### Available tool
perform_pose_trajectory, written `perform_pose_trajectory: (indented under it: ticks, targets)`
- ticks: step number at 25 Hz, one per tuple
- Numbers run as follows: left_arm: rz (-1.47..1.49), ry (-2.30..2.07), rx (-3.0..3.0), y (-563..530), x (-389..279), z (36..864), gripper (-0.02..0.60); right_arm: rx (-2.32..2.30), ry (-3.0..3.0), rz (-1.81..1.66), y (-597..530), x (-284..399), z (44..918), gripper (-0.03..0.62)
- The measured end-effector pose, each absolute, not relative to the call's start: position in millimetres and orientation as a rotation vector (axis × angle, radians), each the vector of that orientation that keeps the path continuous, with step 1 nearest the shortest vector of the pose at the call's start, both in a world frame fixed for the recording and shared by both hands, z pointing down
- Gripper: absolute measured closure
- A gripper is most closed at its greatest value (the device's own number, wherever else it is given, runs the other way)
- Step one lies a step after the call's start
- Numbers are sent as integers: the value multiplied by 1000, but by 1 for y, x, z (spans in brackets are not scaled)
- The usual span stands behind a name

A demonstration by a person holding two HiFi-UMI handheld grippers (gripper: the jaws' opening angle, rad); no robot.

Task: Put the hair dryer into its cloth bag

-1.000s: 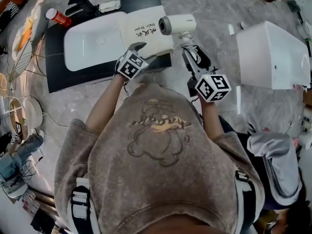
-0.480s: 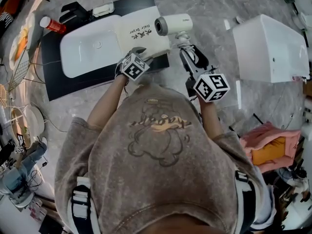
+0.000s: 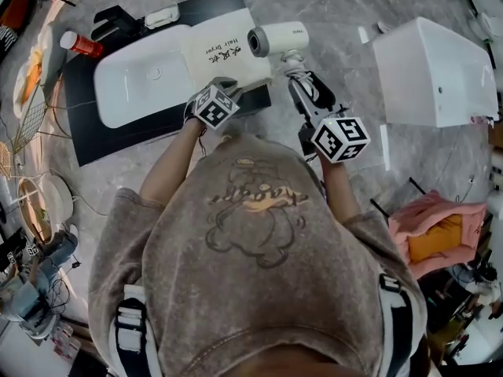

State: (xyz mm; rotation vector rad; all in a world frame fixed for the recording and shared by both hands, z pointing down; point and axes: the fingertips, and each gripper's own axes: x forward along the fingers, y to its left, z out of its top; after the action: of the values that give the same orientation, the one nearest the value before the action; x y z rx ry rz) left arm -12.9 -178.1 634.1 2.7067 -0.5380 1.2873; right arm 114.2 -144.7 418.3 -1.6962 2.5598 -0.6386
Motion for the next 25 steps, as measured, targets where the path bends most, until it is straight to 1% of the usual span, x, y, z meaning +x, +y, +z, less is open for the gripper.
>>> perform_pose_trajectory:
  ticks: [12, 25]
  targets:
    - [1075, -602, 2616, -199, -20, 610, 529, -1696, 2563, -647, -142, 116, 423, 384]
    - [812, -729, 2496, -235, -31, 577, 541, -1616, 2671, -662, -125, 98, 440, 385]
